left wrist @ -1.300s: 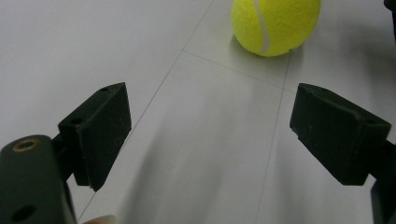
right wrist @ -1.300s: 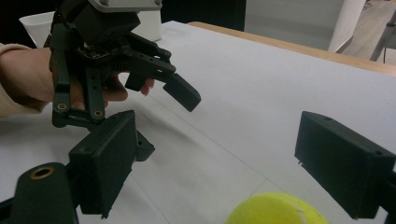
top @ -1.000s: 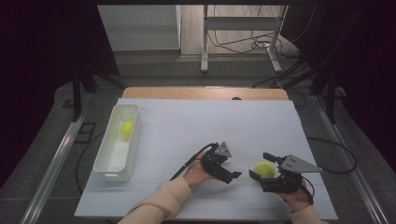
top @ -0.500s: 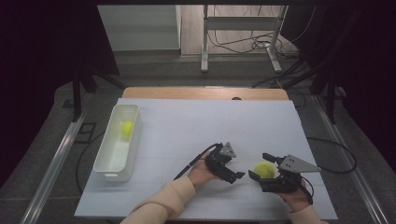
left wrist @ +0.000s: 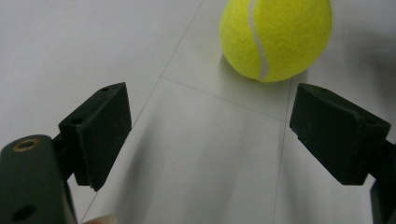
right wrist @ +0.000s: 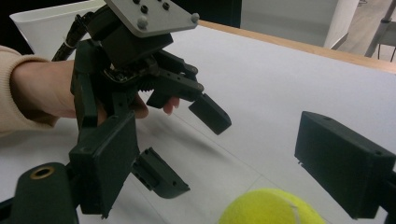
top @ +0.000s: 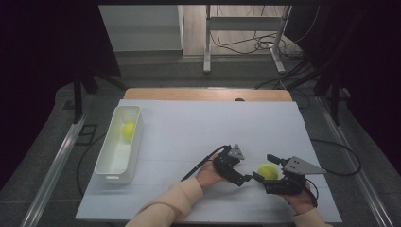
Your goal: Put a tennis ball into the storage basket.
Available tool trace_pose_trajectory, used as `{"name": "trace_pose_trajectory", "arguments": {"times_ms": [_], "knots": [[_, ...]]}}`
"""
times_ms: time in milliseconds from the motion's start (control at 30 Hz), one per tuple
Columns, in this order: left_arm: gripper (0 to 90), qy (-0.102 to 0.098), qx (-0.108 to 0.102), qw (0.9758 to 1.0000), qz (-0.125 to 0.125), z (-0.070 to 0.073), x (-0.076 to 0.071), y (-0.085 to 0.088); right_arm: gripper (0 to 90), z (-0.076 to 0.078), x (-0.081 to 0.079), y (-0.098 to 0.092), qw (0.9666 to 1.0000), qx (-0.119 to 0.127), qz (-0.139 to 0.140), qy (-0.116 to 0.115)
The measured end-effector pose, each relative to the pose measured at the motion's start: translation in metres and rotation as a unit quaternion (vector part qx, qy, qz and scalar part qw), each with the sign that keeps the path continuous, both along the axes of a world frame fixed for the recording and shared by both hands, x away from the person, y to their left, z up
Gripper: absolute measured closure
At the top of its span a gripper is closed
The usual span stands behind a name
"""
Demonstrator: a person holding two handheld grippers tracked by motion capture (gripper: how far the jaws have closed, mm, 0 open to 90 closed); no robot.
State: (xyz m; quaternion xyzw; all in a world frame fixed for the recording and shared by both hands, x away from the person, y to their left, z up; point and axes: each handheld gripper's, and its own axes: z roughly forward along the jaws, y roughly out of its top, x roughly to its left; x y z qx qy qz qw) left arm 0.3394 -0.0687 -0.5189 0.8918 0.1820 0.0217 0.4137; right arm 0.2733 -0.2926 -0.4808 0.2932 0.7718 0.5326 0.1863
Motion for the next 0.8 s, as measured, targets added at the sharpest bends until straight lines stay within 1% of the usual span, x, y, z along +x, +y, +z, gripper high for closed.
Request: {"name": "trace_pose_trajectory", "arguments": {"times_ms": [267, 300, 333, 433, 800], "knots": [[13.8, 0.003, 0.0, 1.0, -0.005, -0.002, 0.001, -0.007, 14.0, 0.0, 0.0, 0.0, 1.0, -0.002, -0.003, -0.002], [13.8, 0.005, -0.002, 1.0, -0.005, -0.002, 0.002, -0.008, 14.0, 0.0, 0.0, 0.0, 1.0, -0.002, -0.003, -0.002], [13.8, 0.006, -0.004, 1.0, -0.005, -0.002, 0.002, -0.009, 14.0, 0.0, 0.001, 0.0, 0.9999, -0.001, -0.01, 0.0], [13.7, 0.01, -0.005, 0.9999, -0.01, -0.002, 0.003, -0.013, 14.1, -0.001, 0.001, -0.001, 0.9999, -0.001, -0.015, 0.003], [13.7, 0.012, 0.0, 0.9996, -0.024, -0.003, 0.003, -0.026, 14.1, -0.001, 0.002, -0.003, 0.9996, -0.002, -0.027, 0.006]]}}
